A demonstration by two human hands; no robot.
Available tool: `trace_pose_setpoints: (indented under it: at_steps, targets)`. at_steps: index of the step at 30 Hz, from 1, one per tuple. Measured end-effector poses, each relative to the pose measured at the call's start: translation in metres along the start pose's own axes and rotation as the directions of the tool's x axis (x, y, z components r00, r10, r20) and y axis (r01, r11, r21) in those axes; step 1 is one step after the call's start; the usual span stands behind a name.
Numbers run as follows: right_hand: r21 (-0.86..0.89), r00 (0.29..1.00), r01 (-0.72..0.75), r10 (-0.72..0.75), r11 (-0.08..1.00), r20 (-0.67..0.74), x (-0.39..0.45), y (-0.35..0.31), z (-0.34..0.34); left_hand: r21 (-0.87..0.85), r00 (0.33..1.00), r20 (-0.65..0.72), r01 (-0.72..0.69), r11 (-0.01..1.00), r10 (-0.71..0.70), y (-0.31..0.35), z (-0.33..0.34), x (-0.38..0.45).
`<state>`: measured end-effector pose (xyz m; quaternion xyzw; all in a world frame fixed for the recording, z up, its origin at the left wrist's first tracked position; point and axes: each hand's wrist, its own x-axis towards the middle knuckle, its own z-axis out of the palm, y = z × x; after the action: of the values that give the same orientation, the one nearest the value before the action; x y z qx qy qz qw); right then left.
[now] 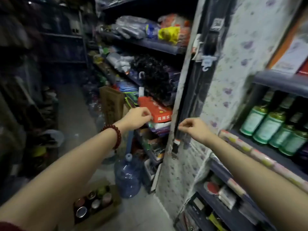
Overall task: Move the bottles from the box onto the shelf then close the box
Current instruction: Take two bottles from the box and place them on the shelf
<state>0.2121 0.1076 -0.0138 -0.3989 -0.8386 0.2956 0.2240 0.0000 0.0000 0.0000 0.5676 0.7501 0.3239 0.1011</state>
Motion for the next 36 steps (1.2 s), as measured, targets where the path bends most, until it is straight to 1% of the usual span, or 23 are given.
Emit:
trace_pose_setpoints:
  at_steps: [2,4,7,9,11,14,16,19,21,26,28,30,33,36]
  targets:
    - [0.009,0.999,0.012,-0.012,1.0,0.049,0.018,-0.007,0.027,0.027,0.996,-0.004,0.089,0.996,-0.089,-0.026,-0.01,-0.004]
    - [0.02,0.99,0.016,-0.018,1.0,0.142,0.034,-0.013,0.061,0.007,0.983,-0.018,0.184,0.983,-0.184,-0.058,-0.015,-0.008]
    - [0.059,0.967,0.051,-0.064,0.997,0.247,0.056,-0.022,0.111,-0.032,0.952,-0.042,0.303,0.952,-0.304,-0.101,-0.016,-0.019]
    - [0.065,0.948,0.093,-0.109,0.994,0.301,0.072,-0.026,0.14,-0.03,0.928,-0.084,0.363,0.931,-0.364,-0.124,-0.016,-0.027]
    - [0.077,0.933,0.124,-0.143,0.989,0.331,0.088,-0.031,0.166,-0.034,0.883,-0.126,0.451,0.892,-0.451,-0.147,-0.015,-0.036]
    - [0.107,0.9,0.153,-0.183,0.982,0.396,0.106,-0.038,0.2,-0.089,0.786,-0.174,0.587,0.805,-0.592,-0.18,-0.013,-0.053]
    - [0.126,0.877,0.162,-0.201,0.979,0.437,0.116,-0.038,0.224,-0.131,0.725,-0.211,0.643,0.754,-0.655,-0.202,-0.012,-0.066]
    - [0.133,0.861,0.143,-0.189,0.981,0.472,0.128,-0.037,0.262,-0.191,0.645,-0.259,0.696,0.693,-0.719,-0.237,-0.006,-0.083]
    - [0.126,0.842,0.11,-0.16,0.986,0.515,0.134,-0.034,0.289,-0.195,0.6,-0.253,0.737,0.647,-0.759,-0.262,0.0,-0.087]
    - [0.087,0.798,0.058,-0.098,0.995,0.594,0.156,-0.026,0.364,-0.179,0.572,-0.17,0.783,0.596,-0.803,-0.337,0.017,-0.086]
    - [0.078,0.804,-0.001,-0.046,0.997,0.592,0.17,-0.022,0.398,-0.188,0.558,-0.143,0.795,0.576,-0.817,-0.375,0.027,-0.08]
    - [0.086,0.81,-0.046,-0.014,0.995,0.587,0.177,-0.017,0.423,-0.191,0.535,-0.146,0.81,0.555,-0.832,-0.401,0.035,-0.078]
    - [0.098,0.808,-0.106,0.028,0.99,0.588,0.193,0.007,0.476,-0.215,0.518,-0.117,0.82,0.531,-0.847,-0.455,0.056,-0.072]
    - [0.051,0.795,-0.142,0.083,0.988,0.6,0.203,0.042,0.521,-0.218,0.498,-0.069,0.838,0.5,-0.864,-0.502,0.085,-0.069]
